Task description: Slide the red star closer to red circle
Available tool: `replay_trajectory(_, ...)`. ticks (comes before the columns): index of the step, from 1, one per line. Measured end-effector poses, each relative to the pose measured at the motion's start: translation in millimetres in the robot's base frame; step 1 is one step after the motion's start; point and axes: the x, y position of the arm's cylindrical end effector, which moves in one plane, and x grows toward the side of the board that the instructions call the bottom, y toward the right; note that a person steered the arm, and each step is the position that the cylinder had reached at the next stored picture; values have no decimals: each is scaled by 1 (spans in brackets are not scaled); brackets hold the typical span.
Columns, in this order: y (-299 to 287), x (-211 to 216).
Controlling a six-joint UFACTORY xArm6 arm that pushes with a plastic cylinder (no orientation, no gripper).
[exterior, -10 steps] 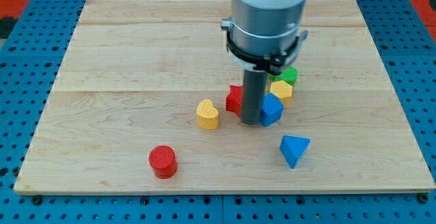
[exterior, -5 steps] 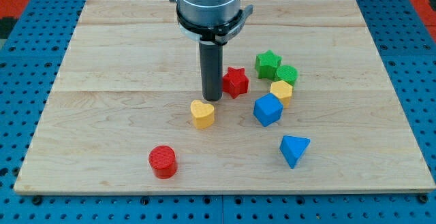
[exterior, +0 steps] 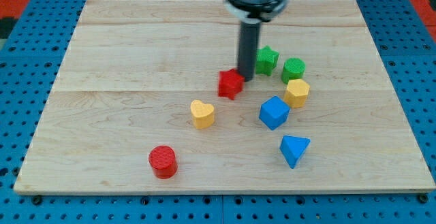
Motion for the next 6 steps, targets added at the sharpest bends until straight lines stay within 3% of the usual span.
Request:
replay_trajectory(1, -43, 9)
replay_trajectory(2, -46, 43)
replay_trajectory(3, -103, 53)
replay_trajectory(5, -124, 93)
replay_trajectory(6, -144, 91)
